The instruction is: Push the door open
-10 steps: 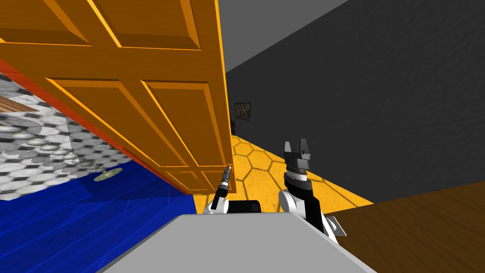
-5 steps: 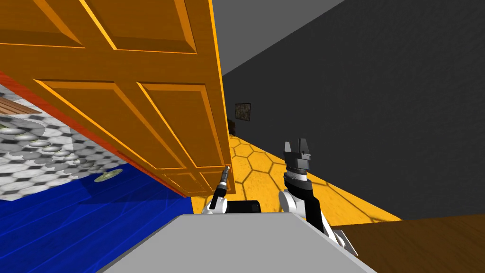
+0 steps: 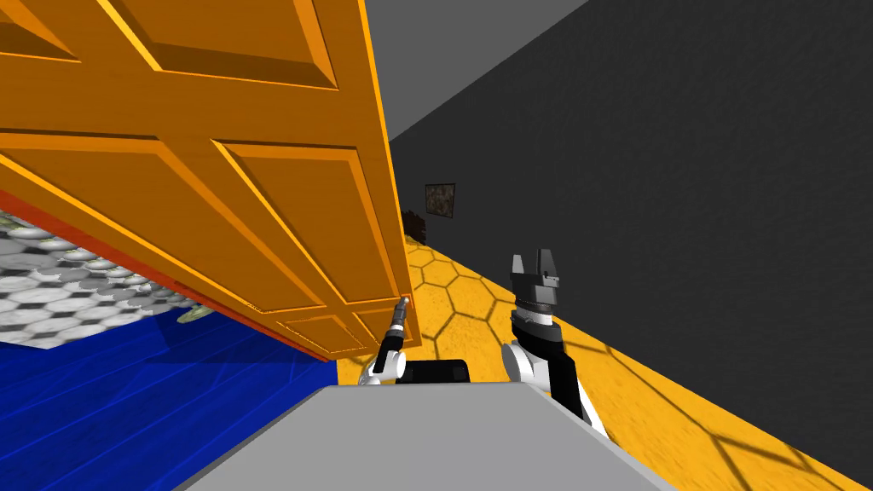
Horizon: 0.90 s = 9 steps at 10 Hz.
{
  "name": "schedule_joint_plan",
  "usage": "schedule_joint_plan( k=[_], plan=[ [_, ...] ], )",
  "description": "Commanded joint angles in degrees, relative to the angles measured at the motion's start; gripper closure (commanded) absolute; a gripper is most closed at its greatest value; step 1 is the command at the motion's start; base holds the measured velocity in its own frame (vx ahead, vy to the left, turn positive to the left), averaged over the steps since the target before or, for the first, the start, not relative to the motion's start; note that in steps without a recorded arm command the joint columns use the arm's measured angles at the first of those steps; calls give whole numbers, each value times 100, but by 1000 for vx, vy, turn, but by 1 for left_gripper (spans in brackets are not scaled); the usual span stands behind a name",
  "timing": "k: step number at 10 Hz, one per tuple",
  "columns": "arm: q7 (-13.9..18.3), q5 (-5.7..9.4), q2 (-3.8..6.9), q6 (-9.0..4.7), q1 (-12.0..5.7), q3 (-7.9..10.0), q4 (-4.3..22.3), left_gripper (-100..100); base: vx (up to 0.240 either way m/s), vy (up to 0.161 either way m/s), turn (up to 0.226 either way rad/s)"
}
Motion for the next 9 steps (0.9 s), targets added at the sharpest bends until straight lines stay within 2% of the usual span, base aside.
schedule_joint_plan(
  k=[1, 4, 5, 6, 7, 9],
  plan=[
    [3, 85, -10, -118, -100, 162, 150, 100, 184, -95, 79],
    [-44, 194, -166, -110, -128, 345, 145, 100, 148, -100, 91],
    [-39, 174, -135, -118, -117, 314, 178, 100, 66, -36, 41],
    [-78, 257, -14, -138, -125, 426, 173, 100, 130, -48, 23],
    [-78, 257, -14, -138, -125, 426, 173, 100, 148, -50, 56],
    [-136, 366, 72, -157, -133, 567, 167, 100, 208, -51, 63]
  ],
)
